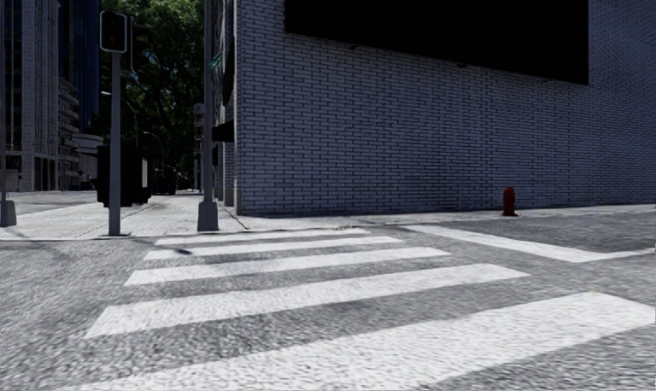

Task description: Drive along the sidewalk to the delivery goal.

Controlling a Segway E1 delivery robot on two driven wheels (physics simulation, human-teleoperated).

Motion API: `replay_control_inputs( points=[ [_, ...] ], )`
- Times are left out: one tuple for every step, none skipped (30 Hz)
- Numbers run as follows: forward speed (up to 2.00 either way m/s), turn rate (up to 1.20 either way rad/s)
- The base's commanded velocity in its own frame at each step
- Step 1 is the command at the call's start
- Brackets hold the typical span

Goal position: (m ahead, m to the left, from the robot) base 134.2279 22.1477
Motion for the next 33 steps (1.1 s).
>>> replay_control_inputs(
  points=[
    [2.0,0.0],
    [2.0,0.0],
    [2.0,0.0],
    [2.0,0.0],
    [2.0,0.0],
    [2.0,0.0],
    [2.0,0.0],
    [2.0,0.0],
    [2.0,0.0],
    [2.0,0.0],
    [2.0,0.0],
    [2.0,0.0],
    [2.0,0.05],
    [2.0,0.05],
    [2.0,0.11],
    [2.0,0.16],
    [2.0,0.21],
    [2.0,0.21],
    [2.0,0.24],
    [2.0,0.25],
    [2.0,0.25],
    [2.0,0.25],
    [2.0,0.25],
    [2.0,0.25],
    [2.0,0.25],
    [2.0,0.25],
    [2.0,0.25],
    [2.0,0.25],
    [2.0,0.25],
    [2.0,0.25],
    [2.0,0.25],
    [2.0,0.25],
    [2.0,0.25]
  ],
)
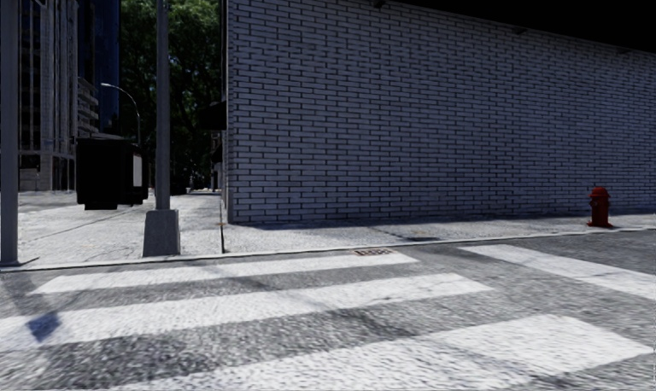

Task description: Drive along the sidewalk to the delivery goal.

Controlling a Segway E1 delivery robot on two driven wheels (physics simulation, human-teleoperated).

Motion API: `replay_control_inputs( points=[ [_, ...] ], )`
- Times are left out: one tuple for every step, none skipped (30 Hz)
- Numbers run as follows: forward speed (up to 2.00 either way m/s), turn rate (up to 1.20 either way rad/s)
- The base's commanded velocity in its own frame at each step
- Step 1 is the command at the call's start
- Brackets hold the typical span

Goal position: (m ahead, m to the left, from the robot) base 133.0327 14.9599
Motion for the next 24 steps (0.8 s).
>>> replay_control_inputs(
  points=[
    [2.0,0.25],
    [2.0,0.25],
    [2.0,0.25],
    [2.0,0.25],
    [2.0,0.25],
    [2.0,0.27],
    [2.0,0.3],
    [2.0,0.3],
    [2.0,0.31],
    [2.0,0.33],
    [2.0,0.35],
    [2.0,0.35],
    [2.0,0.36],
    [2.0,0.36],
    [2.0,0.36],
    [2.0,0.37],
    [2.0,0.39],
    [2.0,0.44],
    [2.0,0.44],
    [2.0,0.46],
    [2.0,0.46],
    [2.0,0.46],
    [2.0,0.46],
    [2.0,0.46]
  ],
)
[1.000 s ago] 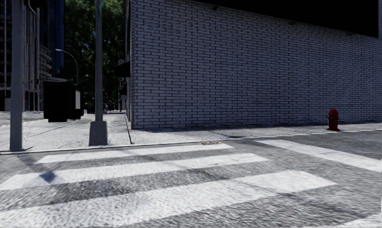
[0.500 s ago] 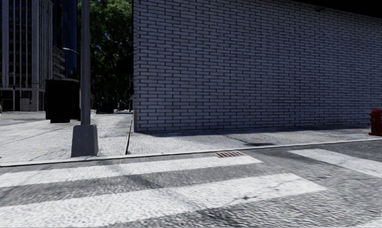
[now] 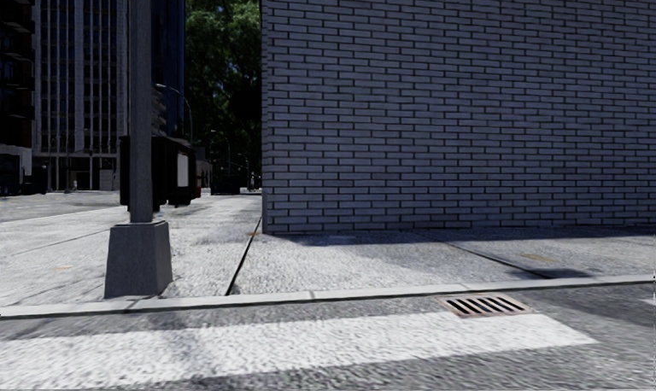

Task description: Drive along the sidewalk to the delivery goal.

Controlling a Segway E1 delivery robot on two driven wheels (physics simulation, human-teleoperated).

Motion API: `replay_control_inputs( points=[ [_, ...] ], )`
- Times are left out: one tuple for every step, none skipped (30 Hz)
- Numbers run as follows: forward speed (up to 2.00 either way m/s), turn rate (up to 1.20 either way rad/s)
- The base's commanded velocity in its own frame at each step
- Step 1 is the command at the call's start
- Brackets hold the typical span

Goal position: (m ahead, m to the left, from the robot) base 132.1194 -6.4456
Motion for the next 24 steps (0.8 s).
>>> replay_control_inputs(
  points=[
    [2.0,0.46],
    [2.0,0.46],
    [2.0,0.46],
    [2.0,0.44],
    [2.0,0.4],
    [2.0,0.4],
    [2.0,0.4],
    [2.0,0.39],
    [2.0,0.38],
    [2.0,0.38],
    [2.0,0.38],
    [2.0,0.38],
    [2.0,0.38],
    [2.0,0.38],
    [2.0,0.38],
    [2.0,0.38],
    [2.0,0.38],
    [2.0,0.38],
    [2.0,0.38],
    [2.0,0.38],
    [2.0,0.38],
    [2.0,0.38],
    [1.98,0.38],
    [1.97,0.38]
  ],
)
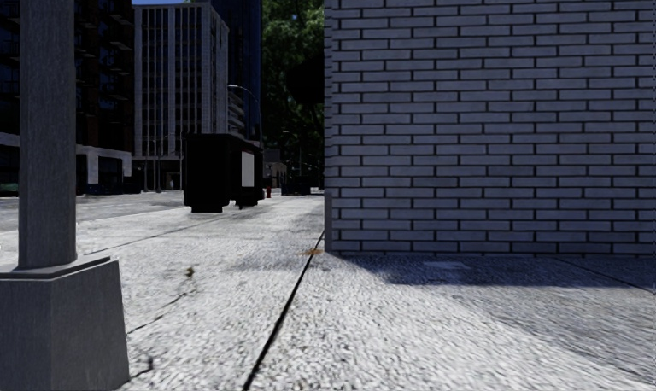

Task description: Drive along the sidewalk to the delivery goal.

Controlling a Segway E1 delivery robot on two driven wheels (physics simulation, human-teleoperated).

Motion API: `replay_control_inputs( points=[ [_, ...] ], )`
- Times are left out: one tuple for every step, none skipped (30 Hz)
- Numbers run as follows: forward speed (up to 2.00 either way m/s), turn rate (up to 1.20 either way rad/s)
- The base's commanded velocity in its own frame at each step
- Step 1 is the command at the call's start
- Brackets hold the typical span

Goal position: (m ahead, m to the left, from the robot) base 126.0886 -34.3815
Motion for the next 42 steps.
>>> replay_control_inputs(
  points=[
    [1.97,0.38],
    [1.93,0.38],
    [1.89,0.38],
    [1.83,0.38],
    [1.83,0.38],
    [1.73,0.38],
    [1.64,0.38],
    [1.58,0.38],
    [1.58,0.38],
    [1.54,0.38],
    [1.52,0.38],
    [1.51,0.38],
    [1.51,0.38],
    [1.5,0.38],
    [1.5,0.38],
    [1.5,0.38],
    [1.5,0.38],
    [1.5,0.38],
    [1.5,0.38],
    [1.5,0.38],
    [1.5,0.38],
    [1.5,0.38],
    [1.5,0.38],
    [1.5,0.38],
    [1.5,0.38],
    [1.5,0.38],
    [1.49,0.38],
    [1.49,0.38],
    [1.48,0.38],
    [1.48,0.39],
    [1.48,0.39],
    [1.48,0.39],
    [1.48,0.39],
    [1.48,0.39],
    [1.48,0.39],
    [1.48,0.39],
    [1.47,0.39],
    [1.47,0.39],
    [1.47,0.39],
    [1.47,0.39],
    [1.47,0.39],
    [1.47,0.39]
  ],
)
